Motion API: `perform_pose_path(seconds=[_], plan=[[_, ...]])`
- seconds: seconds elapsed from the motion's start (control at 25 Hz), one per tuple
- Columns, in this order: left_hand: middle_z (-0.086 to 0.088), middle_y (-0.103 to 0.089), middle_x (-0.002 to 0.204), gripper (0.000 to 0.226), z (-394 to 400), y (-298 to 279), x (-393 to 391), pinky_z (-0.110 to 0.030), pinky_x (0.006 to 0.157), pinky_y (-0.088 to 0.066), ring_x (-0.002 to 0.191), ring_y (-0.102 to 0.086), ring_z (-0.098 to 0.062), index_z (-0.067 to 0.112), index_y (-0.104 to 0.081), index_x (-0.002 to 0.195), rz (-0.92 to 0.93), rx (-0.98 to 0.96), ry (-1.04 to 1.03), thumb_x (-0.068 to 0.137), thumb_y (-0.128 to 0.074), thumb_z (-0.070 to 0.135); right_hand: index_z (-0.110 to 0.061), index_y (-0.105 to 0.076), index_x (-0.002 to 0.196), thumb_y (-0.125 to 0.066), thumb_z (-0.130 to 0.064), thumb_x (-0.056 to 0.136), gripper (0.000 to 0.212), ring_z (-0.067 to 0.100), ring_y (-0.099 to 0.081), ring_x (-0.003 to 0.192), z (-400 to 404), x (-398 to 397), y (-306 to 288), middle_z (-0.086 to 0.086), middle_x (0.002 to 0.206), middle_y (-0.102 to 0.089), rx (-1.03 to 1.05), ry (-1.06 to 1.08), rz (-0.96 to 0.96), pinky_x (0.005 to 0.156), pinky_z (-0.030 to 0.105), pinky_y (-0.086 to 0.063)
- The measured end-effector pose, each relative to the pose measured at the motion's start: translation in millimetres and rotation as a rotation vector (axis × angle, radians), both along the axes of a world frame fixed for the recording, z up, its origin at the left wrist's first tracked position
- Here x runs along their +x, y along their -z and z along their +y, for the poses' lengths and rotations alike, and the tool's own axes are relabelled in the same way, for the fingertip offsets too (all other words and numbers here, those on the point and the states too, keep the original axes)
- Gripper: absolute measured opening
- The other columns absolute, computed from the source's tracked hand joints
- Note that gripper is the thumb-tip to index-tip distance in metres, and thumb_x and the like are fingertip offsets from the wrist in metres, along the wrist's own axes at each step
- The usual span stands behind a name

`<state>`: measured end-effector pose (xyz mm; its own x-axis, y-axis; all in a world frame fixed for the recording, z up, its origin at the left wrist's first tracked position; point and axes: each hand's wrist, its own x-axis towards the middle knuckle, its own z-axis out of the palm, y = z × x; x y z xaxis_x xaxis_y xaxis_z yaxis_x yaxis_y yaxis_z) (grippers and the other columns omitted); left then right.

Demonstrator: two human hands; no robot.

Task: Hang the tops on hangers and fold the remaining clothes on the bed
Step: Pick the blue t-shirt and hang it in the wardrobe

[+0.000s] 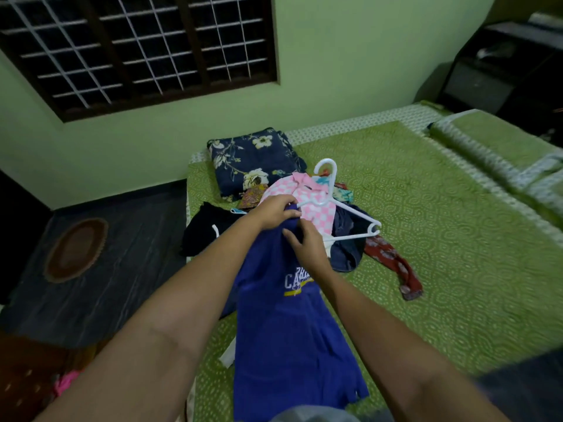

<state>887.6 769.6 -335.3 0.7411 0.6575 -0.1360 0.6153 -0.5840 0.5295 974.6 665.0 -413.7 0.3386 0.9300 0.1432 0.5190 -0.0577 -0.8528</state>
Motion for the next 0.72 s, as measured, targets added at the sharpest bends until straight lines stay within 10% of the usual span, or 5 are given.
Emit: perform_pose_path(seconds=[0.16, 0.36, 0.56, 0.72], plan=[[-0.010, -0.061, 0.100, 0.028, -31, -46, 5, -0.027, 0.069, -0.028, 0.092, -0.053, -0.024, 0.001, -0.062, 0.107, -0.083, 0.136, 0.058, 0.094, -0.058, 0.026, -0.015, -0.043, 0.081, -0.060, -0.036, 0.091, 0.029, 0.017, -0.045, 0.067, -47, -5, -32, -0.005, 0.070, -0.047, 0.156, 0.140, 0.020, 0.060, 0.029, -0.029], [-0.009, -0.058, 0.086, 0.021, -48, -104, 9, -0.029, 0.063, -0.024, 0.080, -0.050, -0.020, 0.005, -0.064, 0.098, -0.228, 0.263, 0.132, 0.095, -0.057, 0.023, -0.021, -0.063, 0.116, -0.049, -0.079, 0.069, 0.076, 0.022, -0.060, 0.103, -133, 58, -17, 0.004, 0.114, -0.067, -0.618, 0.047, -0.221, 0.093, 0.038, -0.043], [-0.006, -0.059, 0.089, 0.019, -50, -88, -2, -0.028, 0.063, -0.029, 0.084, -0.051, -0.018, 0.003, -0.065, 0.105, -0.222, 0.262, 0.245, 0.094, -0.058, 0.017, -0.001, -0.052, 0.130, -0.042, -0.018, 0.096, 0.040, 0.018, -0.050, 0.086, -206, 135, -78, 0.016, 0.128, -0.057, -0.476, 0.583, 0.378, 0.061, 0.024, -0.045], [-0.018, -0.063, 0.101, 0.021, -75, -62, 44, -0.032, 0.073, -0.033, 0.092, -0.056, -0.025, -0.001, -0.064, 0.108, -0.091, 0.294, 0.434, 0.094, -0.057, 0.014, 0.005, -0.049, 0.132, -0.034, -0.010, 0.100, 0.039, 0.027, -0.053, 0.111, -228, 168, -141, 0.020, 0.135, -0.051, -0.458, 0.731, 0.184, 0.071, 0.020, -0.047]])
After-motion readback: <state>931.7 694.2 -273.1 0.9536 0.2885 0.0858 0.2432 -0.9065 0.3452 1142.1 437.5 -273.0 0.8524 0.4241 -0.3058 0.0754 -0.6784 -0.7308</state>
